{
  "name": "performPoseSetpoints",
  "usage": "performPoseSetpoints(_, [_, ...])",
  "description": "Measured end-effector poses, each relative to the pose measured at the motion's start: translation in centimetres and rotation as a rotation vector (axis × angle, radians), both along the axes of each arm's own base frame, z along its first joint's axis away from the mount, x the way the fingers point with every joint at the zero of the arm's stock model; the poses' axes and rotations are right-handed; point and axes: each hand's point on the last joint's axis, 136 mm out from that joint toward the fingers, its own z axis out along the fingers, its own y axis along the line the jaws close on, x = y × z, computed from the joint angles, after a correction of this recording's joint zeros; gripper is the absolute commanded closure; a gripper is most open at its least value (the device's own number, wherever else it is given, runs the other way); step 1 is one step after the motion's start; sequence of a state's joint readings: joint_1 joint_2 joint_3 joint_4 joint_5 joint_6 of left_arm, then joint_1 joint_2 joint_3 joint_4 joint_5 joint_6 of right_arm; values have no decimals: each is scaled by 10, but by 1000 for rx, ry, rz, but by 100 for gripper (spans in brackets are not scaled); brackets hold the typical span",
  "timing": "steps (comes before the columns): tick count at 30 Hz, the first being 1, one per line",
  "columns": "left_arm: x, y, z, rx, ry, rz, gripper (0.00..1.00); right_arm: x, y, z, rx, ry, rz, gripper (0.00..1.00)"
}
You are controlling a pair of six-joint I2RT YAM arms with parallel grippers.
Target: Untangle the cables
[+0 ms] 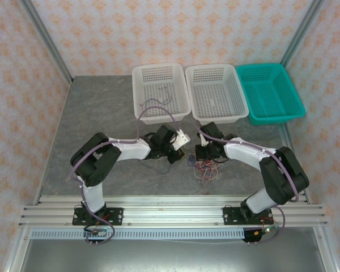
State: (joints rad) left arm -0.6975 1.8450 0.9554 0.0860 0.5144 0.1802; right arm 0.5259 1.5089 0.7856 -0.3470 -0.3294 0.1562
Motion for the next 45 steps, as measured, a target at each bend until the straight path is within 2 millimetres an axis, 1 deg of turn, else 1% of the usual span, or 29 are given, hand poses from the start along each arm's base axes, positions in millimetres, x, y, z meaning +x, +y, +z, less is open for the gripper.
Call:
performPoseSetpoints(2, [-4, 8, 0, -15, 17, 31, 100, 6, -10, -1, -44, -21, -54, 99])
performPoseSetpoints(4, [-7, 23, 8, -50, 27, 94, 100, 13, -23, -1, -101, -51, -125, 96])
performPoseSetpoints(6, [-4, 39, 31, -113, 14, 177, 100, 20, -37, 1, -151, -83, -206, 96])
performPoseSetpoints(8, [6, 53, 66, -191, -40, 255, 100, 25, -53, 5, -185, -118, -303, 94])
performPoseSetpoints(10, [13, 59, 100, -259, -101, 303, 100, 29, -69, 11, -181, -141, -403, 93])
performPoseSetpoints(12, [13, 64, 125, -302, -148, 341, 100, 32, -90, 15, -172, -155, -524, 93])
performPoseSetpoints(13, [13, 68, 134, -312, -168, 367, 100, 32, -104, 16, -167, -154, -594, 92])
performPoseSetpoints(15, [14, 84, 143, -306, -198, 448, 100, 30, -132, 13, -169, -145, -731, 91])
performPoseSetpoints(17, [18, 109, 148, -290, -225, 563, 100, 20, -161, 4, -179, -121, -860, 88])
performPoseSetpoints(19, [23, 142, 149, -267, -246, 701, 100, 2, -186, -7, -181, -86, -979, 88])
performPoseSetpoints(21, [28, 176, 149, -247, -249, 836, 100, -13, -202, -13, -172, -68, -1071, 88])
performPoseSetpoints(23, [31, 205, 144, -223, -242, 950, 100, -23, -211, -14, -159, -63, -1140, 87])
performPoseSetpoints(24, [31, 219, 140, -205, -230, 1005, 100, -25, -214, -12, -150, -70, -1168, 86])
performPoseSetpoints(25, [31, 229, 135, -187, -220, 1047, 100, -26, -216, -9, -139, -80, -1194, 85])
performPoseSetpoints(27, [28, 241, 125, -156, -190, 1099, 100, -24, -220, -1, -115, -111, -1231, 83])
performPoseSetpoints(28, [26, 243, 122, -150, -178, 1108, 100, -22, -220, 3, -100, -127, -1233, 78])
performPoseSetpoints(30, [23, 240, 116, -151, -156, 1095, 100, -14, -215, 11, -48, -157, -1202, 65])
performPoseSetpoints(32, [20, 232, 112, -172, -128, 1058, 100, -5, -203, 17, 16, -171, -1138, 53])
performPoseSetpoints(33, [19, 228, 111, -183, -115, 1040, 100, -2, -198, 21, 44, -174, -1109, 46])
performPoseSetpoints(35, [18, 222, 113, -204, -100, 1014, 100, 3, -187, 28, 78, -175, -1044, 33])
performPoseSetpoints(37, [16, 217, 116, -228, -89, 990, 100, 10, -178, 43, 107, -198, -989, 22])
performPoseSetpoints(39, [15, 210, 126, -270, -82, 963, 100, 16, -169, 64, 128, -245, -932, 19])
performPoseSetpoints(41, [14, 205, 144, -324, -87, 941, 100, 21, -159, 90, 137, -303, -872, 19])
performPoseSetpoints(42, [14, 203, 157, -355, -96, 933, 100, 23, -156, 102, 136, -331, -848, 19])
performPoseSetpoints(44, [15, 197, 192, -426, -126, 909, 100, 27, -150, 128, 141, -385, -812, 19])
performPoseSetpoints(45, [17, 194, 214, -462, -146, 892, 100, 28, -150, 139, 146, -408, -806, 19])
